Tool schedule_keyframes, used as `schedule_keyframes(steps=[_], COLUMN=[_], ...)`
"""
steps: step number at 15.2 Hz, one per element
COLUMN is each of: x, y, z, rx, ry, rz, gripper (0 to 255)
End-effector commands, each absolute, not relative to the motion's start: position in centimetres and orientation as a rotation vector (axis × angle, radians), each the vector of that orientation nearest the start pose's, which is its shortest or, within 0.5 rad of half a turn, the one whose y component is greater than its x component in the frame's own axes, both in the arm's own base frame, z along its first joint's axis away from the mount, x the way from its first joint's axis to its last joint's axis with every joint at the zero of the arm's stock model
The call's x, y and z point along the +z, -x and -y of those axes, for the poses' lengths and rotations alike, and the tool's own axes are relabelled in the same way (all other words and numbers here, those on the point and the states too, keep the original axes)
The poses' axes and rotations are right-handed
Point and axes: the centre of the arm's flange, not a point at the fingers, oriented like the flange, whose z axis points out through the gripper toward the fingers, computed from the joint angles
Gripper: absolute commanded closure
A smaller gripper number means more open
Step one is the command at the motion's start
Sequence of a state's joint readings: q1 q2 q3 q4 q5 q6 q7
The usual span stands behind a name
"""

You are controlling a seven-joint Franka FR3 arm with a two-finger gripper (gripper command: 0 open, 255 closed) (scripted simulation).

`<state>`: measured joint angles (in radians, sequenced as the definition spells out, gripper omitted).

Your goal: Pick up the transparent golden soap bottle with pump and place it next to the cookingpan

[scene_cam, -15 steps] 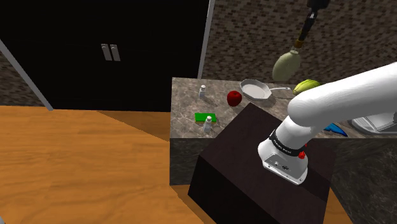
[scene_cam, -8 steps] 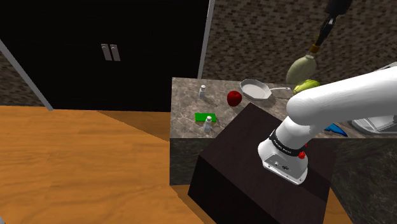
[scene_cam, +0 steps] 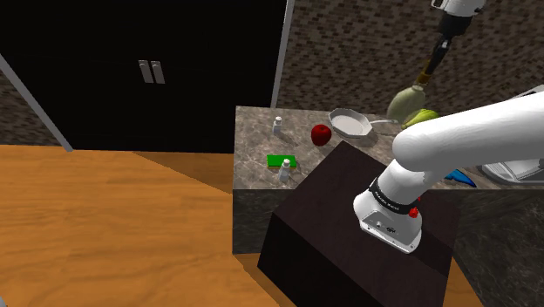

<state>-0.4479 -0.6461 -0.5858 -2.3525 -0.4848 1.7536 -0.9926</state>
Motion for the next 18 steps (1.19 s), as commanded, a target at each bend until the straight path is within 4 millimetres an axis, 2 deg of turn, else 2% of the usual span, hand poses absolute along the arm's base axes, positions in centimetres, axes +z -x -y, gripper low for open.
schedule_keyframes(steps=[1, 18], x=[50.3, 41.4], y=[-13.8, -13.8], z=[37.1, 37.1], rx=[0.196, 0.196], ry=[3.187, 3.187], rz=[0.254, 0.254], gripper=[255, 255])
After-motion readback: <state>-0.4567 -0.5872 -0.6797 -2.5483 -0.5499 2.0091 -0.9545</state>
